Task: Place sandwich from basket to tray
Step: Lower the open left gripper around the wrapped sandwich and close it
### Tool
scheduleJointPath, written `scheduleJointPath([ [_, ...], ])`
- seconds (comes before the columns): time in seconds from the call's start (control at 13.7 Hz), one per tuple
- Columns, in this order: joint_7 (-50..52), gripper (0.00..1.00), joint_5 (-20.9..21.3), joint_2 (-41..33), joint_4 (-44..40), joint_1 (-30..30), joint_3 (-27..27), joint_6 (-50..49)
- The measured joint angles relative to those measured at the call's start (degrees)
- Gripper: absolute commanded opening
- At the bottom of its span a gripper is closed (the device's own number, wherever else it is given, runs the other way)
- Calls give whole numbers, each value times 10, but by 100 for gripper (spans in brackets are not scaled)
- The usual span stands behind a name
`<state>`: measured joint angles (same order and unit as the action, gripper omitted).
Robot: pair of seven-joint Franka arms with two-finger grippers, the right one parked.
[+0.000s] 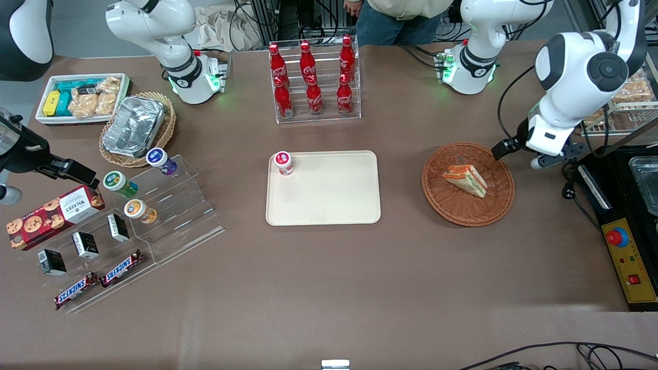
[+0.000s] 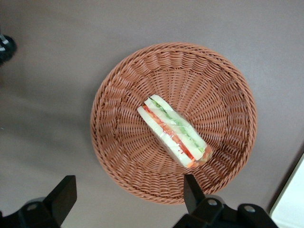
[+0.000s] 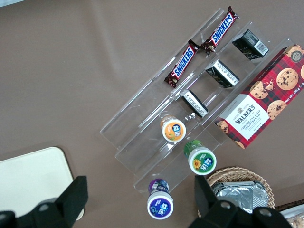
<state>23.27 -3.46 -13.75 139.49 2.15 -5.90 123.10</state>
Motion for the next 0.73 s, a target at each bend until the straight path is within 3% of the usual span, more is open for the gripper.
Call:
scheduleJointPath([
  [0.73,139,100,-39,59,2,-6,-6,83],
])
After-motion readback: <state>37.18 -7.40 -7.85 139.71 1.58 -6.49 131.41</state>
